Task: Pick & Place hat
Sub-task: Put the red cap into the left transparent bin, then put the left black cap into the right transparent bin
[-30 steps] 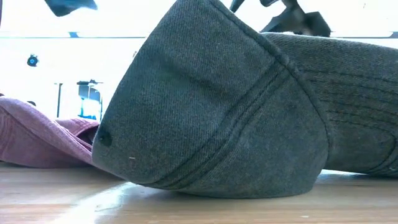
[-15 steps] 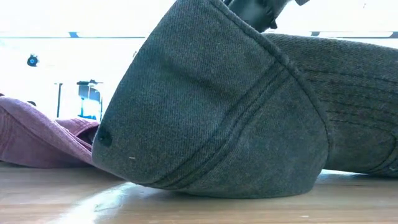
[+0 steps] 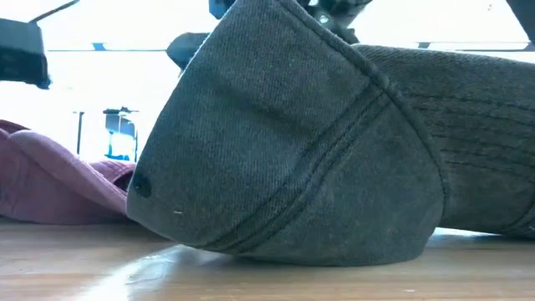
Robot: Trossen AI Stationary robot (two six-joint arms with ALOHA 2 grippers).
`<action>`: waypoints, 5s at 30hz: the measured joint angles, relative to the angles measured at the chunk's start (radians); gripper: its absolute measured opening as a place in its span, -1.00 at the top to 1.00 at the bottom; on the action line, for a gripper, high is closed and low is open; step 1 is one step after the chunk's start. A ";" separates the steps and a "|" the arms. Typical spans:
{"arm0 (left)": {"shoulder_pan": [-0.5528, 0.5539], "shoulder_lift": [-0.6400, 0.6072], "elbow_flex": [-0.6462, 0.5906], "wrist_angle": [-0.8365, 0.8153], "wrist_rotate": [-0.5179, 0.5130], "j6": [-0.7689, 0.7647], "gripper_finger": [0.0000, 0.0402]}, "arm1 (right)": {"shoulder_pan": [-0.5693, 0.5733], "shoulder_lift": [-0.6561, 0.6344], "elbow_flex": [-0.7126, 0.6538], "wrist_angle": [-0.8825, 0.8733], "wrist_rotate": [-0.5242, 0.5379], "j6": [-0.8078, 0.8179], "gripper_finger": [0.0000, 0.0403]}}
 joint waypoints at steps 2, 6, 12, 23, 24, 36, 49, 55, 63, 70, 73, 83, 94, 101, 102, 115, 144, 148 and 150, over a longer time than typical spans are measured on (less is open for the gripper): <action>0.009 -0.003 -0.026 0.034 -0.002 -0.010 0.12 | -0.011 0.015 0.012 -0.002 -0.047 -0.005 -0.04; 0.018 -0.008 -0.053 0.062 -0.002 -0.015 0.12 | -0.024 0.025 0.017 -0.021 -0.078 -0.008 0.15; 0.018 -0.009 -0.055 0.060 -0.045 -0.012 0.12 | -0.030 0.003 0.019 -0.016 -0.079 -0.017 0.70; 0.017 -0.062 0.114 0.030 -0.287 0.229 0.12 | -0.034 -0.171 0.019 -0.077 0.085 -0.075 0.93; 0.018 -0.069 0.132 0.014 -0.323 0.243 0.12 | -0.035 -0.198 0.019 -0.092 0.116 -0.075 0.93; 0.008 -0.219 0.429 -0.299 -0.779 0.324 0.12 | -0.120 -0.405 0.022 -0.068 0.568 0.098 0.94; -0.047 -0.315 0.640 -0.312 -0.950 0.792 0.12 | -0.363 -0.318 0.025 0.124 0.463 0.063 0.94; -0.049 -0.359 0.636 -0.340 -0.965 0.833 0.12 | -0.412 -0.241 0.025 0.186 0.419 0.090 0.94; -0.048 -0.400 0.594 -0.447 -0.979 0.829 0.12 | -0.425 -0.068 0.259 0.083 0.279 0.059 0.91; -0.047 -0.419 0.591 -0.532 -0.979 0.771 0.12 | -0.385 0.015 0.499 -0.293 0.513 0.030 0.73; -0.047 -0.419 0.591 -0.571 -0.975 0.769 0.12 | -0.363 0.014 0.551 -0.334 0.572 -0.013 0.75; -0.020 -0.411 0.586 -1.021 -0.621 0.326 0.12 | -0.246 -0.070 0.630 -0.558 0.618 -0.177 0.31; 0.007 -0.349 0.258 -1.151 0.002 -0.029 0.12 | -0.014 -0.159 0.444 -0.576 0.443 0.262 0.03; 0.010 -0.334 0.049 -0.952 0.080 -0.118 0.12 | 0.014 -0.095 0.268 -0.149 0.400 0.395 0.03; 0.012 -0.331 0.023 -0.907 0.061 -0.131 0.12 | 0.015 -0.085 0.254 -0.135 0.402 0.400 0.03; 0.097 -0.273 -0.277 -0.090 -0.157 -0.167 0.12 | 0.030 -0.054 0.085 -0.140 0.332 0.564 0.03; 0.183 -0.230 -0.113 -0.231 0.004 0.048 0.12 | 0.010 0.055 -0.090 0.371 0.224 0.603 0.03; 0.185 -0.230 -0.189 -0.029 0.004 0.016 0.12 | 0.008 0.078 -0.064 0.401 0.197 0.590 0.03; 0.188 -0.230 -0.215 0.052 -0.001 0.001 0.12 | 0.008 0.089 -0.059 0.444 0.197 0.549 0.03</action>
